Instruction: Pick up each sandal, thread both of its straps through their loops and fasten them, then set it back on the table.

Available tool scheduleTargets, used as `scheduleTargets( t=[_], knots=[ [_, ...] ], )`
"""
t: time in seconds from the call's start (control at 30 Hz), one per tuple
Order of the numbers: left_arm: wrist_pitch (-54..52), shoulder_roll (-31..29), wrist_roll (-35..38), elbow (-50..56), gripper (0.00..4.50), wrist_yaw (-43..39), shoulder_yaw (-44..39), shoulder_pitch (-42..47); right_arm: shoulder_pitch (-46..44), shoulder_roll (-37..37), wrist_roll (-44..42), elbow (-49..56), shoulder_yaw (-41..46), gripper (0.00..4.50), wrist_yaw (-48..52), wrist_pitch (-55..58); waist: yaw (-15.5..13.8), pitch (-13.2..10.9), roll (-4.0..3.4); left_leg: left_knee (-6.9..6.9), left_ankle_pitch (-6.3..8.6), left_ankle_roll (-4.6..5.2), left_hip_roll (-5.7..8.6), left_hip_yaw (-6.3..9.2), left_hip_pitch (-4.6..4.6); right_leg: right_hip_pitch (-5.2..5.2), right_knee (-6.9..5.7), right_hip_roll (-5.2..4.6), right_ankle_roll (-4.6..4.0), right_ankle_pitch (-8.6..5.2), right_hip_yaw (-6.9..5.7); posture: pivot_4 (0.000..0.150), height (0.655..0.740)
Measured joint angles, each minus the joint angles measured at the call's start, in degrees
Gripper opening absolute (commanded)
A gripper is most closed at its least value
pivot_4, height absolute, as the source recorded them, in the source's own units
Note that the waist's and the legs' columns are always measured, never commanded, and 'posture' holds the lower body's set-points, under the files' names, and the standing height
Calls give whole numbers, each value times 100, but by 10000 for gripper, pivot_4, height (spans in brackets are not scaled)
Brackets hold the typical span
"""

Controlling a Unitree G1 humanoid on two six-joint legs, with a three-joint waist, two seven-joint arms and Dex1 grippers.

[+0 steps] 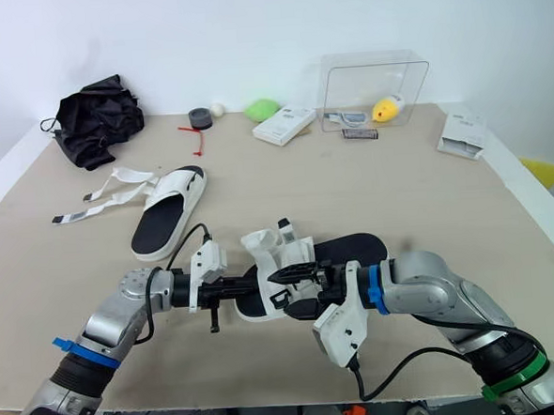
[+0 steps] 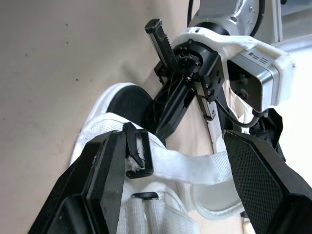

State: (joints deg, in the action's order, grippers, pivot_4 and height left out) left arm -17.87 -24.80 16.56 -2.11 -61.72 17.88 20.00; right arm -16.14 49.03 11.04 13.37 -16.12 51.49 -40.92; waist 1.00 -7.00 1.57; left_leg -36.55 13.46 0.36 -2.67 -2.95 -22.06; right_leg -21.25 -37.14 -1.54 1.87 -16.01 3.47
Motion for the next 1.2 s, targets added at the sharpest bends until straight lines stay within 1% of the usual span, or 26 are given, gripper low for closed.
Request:
scheduleTargets(
  t=[0.2, 0.5, 0.8, 0.97, 1.0, 1.03, 1.1, 1.2],
  knots=[
    [1, -19, 0, 41, 0, 6, -6, -31, 4, -39, 37, 0, -1, 34455, 35, -31, 5, 0, 0, 1, 0, 0, -3, 2, 0, 0, 0, 4, 3, 1, -3, 1500, 7400],
    [0, -25, 0, 44, 0, 13, -8, -35, -312, -225, 138, -176, -169, 34455, 55, 33, 7, 0, -1, 0, 0, 0, -4, 1, 2, 0, -1, 5, 1, 2, -1, 1500, 7400],
    [0, -28, 0, 52, 0, 30, -9, -39, -205, -185, 256, -194, -206, 34455, 58, -45, 7, 0, -1, 0, 0, 0, -6, 0, 2, -1, -1, 6, -1, 2, 0, 1500, 7400],
    [0, -28, 0, 52, 0, 29, -9, -38, -286, -264, 390, -407, -208, 34455, 17, -63, 7, 0, -1, 0, 0, 0, -6, 0, 2, -1, -1, 7, -3, 2, -1, 1500, 7400],
    [0, -28, 0, 52, 0, 28, -9, -38, -309, -290, 427, -451, -212, 29529, -21, -92, 7, 0, -1, 0, 0, 0, -6, 0, 2, -1, -1, 7, -3, 2, -1, 1500, 7400],
    [0, -28, 0, 52, 0, 28, -9, -38, -310, -290, 430, -453, -214, 29514, -22, -95, 7, 0, -1, 1, 0, 0, -6, 0, 2, -1, -1, 7, -2, 2, -1, 1500, 7400],
    [0, -28, 0, 52, 0, 29, -9, -38, -352, -326, 487, -505, -264, 22883, -48, -157, 7, 0, -1, 0, 0, 0, -6, 0, 2, -1, -1, 7, -2, 2, 0, 1500, 7400],
    [0, -32, 0, 51, 0, 30, -15, -39, -374, -336, 560, -611, -351, 9042, -48, -211, 9, 0, 0, 0, 0, 0, -6, 0, 2, -1, -1, 8, -6, 4, 1, 1500, 7400]
  ],
)
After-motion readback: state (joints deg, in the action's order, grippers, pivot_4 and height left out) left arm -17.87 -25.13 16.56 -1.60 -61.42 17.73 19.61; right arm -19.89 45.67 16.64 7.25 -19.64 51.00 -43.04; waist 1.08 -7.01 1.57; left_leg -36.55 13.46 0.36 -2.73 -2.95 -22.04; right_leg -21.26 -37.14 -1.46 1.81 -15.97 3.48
